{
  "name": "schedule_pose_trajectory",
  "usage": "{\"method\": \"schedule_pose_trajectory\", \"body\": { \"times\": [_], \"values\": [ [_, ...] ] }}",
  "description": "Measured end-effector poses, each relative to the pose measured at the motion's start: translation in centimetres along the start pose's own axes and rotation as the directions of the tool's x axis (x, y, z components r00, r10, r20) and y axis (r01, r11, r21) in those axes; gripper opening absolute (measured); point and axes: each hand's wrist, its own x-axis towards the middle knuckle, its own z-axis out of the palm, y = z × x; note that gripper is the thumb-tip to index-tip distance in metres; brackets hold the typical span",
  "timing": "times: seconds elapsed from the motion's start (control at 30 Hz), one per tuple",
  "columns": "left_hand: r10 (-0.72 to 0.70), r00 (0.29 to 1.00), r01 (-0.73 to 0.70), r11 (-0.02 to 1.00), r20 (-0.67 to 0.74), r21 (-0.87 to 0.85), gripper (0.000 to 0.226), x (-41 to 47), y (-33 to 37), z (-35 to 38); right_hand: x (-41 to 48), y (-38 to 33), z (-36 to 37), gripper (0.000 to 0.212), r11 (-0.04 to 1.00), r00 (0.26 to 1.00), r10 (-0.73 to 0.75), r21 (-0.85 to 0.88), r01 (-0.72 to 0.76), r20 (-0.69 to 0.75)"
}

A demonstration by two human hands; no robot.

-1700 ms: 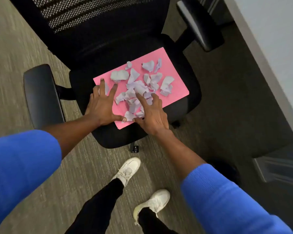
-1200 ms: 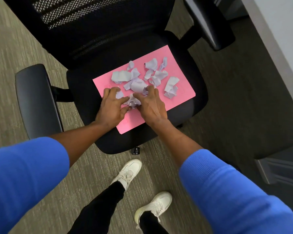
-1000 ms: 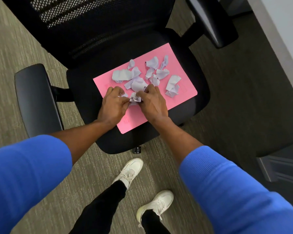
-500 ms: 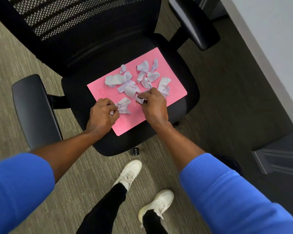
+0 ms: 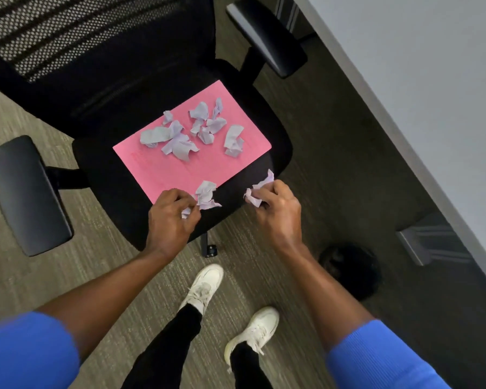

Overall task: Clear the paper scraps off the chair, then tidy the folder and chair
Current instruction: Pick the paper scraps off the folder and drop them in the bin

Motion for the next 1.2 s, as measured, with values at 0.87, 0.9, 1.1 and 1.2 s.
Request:
{"method": "schedule_pose_trajectory", "body": {
  "times": [0.87, 0.9, 1.1, 1.2],
  "values": [
    [0.349, 0.744, -0.307, 0.936, 0.569, -0.173, 0.008, -13.7, 19.8, 34.4, -25.1, 32.5, -9.1, 0.020, 0.881, 0.894, 0.433, -0.158, -0.446, -0.110],
    [0.369, 0.737, -0.326, 0.928, 0.566, -0.181, 0.009, -13.8, 19.9, 35.7, -25.4, 33.4, -8.7, 0.016, 0.888, 0.899, 0.420, -0.149, -0.435, -0.121],
    [0.329, 0.734, -0.310, 0.941, 0.594, -0.137, 0.015, -14.2, 20.1, 43.0, -24.8, 39.2, -6.3, 0.007, 0.878, 0.898, 0.422, -0.189, -0.439, -0.125],
    [0.302, 0.751, -0.270, 0.952, 0.587, -0.145, 0.022, -13.8, 20.1, 46.2, -24.0, 41.6, -5.3, 0.011, 0.864, 0.883, 0.453, -0.186, -0.469, -0.123]
  ]
}}
